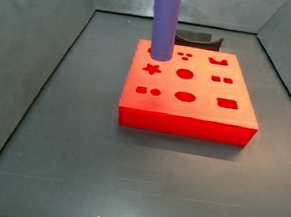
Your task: Insert the round object.
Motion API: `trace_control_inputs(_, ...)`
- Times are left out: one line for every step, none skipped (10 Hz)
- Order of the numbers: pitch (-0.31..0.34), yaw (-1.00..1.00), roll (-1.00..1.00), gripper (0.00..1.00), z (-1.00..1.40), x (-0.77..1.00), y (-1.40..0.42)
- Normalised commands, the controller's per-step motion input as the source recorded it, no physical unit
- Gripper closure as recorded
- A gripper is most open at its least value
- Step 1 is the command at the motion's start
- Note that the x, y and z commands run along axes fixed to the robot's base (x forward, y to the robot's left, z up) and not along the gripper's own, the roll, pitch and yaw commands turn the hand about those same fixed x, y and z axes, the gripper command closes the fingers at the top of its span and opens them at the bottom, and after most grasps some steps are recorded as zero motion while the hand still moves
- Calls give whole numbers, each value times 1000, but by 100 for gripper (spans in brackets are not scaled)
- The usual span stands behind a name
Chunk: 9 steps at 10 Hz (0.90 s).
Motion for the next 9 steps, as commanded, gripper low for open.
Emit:
trace_control_inputs(0,0,34,100,-251,263,131)
trace_control_inputs(0,0,73,100,-374,494,291)
trace_control_inputs(19,0,126,100,-343,503,357)
trace_control_inputs(36,0,160,100,-286,383,334)
trace_control_inputs(49,0,159,100,-206,300,171)
trace_control_inputs(37,0,179,100,-154,406,260)
trace_control_inputs(47,0,214,100,-114,500,331)
trace_control_inputs(59,20,231,100,-103,514,357)
trace_control_inputs(60,31,203,100,-100,503,266)
